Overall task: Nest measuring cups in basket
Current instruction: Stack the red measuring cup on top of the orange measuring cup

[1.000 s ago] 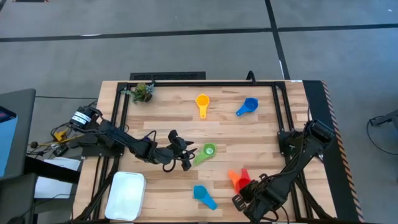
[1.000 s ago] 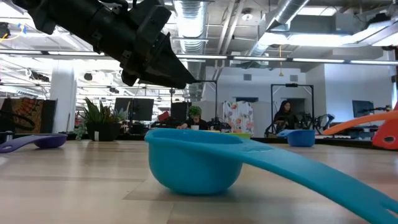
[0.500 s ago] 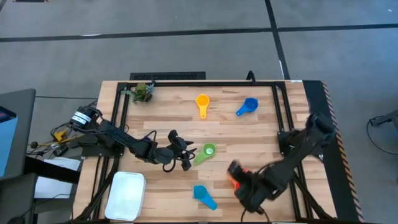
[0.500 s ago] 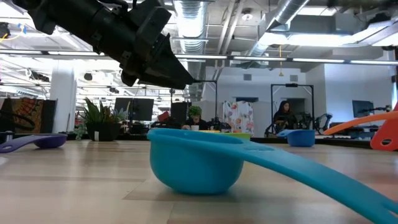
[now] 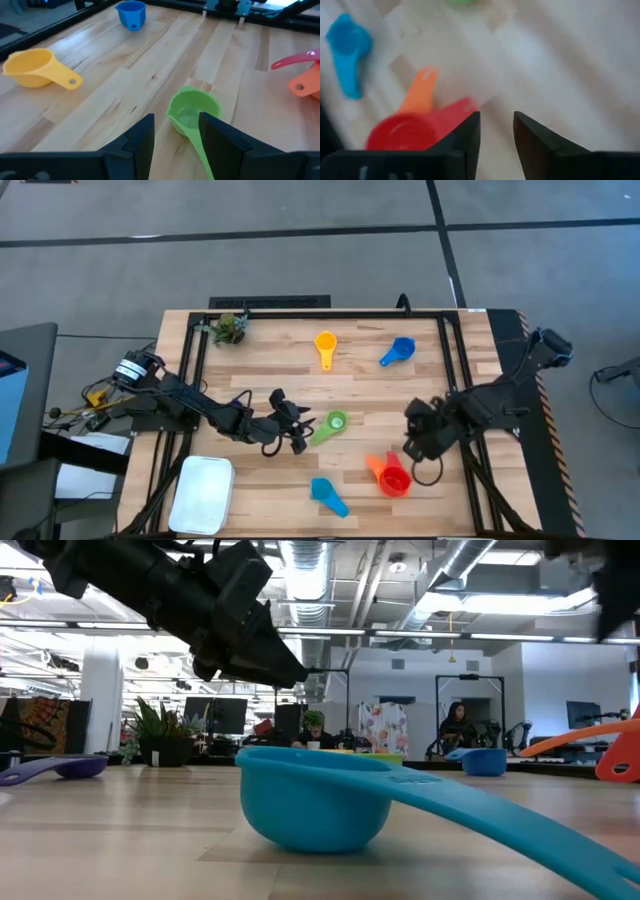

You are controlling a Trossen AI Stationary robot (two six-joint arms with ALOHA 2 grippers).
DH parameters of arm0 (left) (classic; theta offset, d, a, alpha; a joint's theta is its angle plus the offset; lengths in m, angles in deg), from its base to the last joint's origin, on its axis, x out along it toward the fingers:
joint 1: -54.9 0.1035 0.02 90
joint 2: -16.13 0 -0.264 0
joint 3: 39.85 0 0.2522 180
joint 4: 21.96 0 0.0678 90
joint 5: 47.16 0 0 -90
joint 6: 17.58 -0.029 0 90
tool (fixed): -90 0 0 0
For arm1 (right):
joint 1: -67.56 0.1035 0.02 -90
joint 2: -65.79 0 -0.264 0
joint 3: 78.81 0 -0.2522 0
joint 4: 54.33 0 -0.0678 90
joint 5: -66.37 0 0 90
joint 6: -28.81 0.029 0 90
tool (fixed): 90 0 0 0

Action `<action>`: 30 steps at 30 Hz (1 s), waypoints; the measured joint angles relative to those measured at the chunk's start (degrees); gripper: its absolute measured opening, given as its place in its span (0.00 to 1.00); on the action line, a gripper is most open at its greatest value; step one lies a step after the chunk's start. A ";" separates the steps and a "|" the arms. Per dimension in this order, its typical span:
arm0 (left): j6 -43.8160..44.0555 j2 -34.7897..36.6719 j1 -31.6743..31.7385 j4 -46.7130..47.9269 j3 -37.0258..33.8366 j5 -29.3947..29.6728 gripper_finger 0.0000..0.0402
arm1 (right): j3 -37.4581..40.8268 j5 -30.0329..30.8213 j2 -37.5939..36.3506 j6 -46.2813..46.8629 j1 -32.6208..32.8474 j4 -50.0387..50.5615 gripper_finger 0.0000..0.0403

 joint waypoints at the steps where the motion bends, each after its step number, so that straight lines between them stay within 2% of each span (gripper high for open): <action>1: -1.18 -0.17 0.18 -0.04 0.00 0.00 0.36 | 1.60 -1.68 -0.60 3.26 1.16 -2.04 0.34; 7: -12.83 -1.59 4.45 -3.10 -0.20 0.29 0.36 | 4.95 -1.51 -0.55 22.89 8.71 -6.46 0.32; 11: -20.38 -2.62 10.33 -9.10 0.13 -4.36 0.36 | 5.12 -0.48 0.98 34.64 10.88 -6.19 0.32; 13: -23.32 -3.45 13.09 -11.22 0.55 -8.28 0.36 | 5.07 0.73 2.56 38.52 11.40 -9.08 0.33; 17: -26.57 -3.75 17.74 -15.11 0.48 -12.12 0.36 | 5.07 3.36 7.17 40.76 12.95 -15.39 0.40; 22: -26.76 -4.04 21.40 -17.07 0.46 -14.78 0.36 | 5.07 -3.10 10.67 40.13 11.16 -15.00 0.52; 24: -26.08 -4.08 22.05 -16.65 0.46 -15.70 0.36 | 5.07 -3.79 11.08 39.87 10.47 -15.37 0.55; 30: -26.01 -4.09 22.29 -15.95 0.46 -16.18 0.36 | 5.07 -5.79 11.35 37.01 10.39 -19.92 0.54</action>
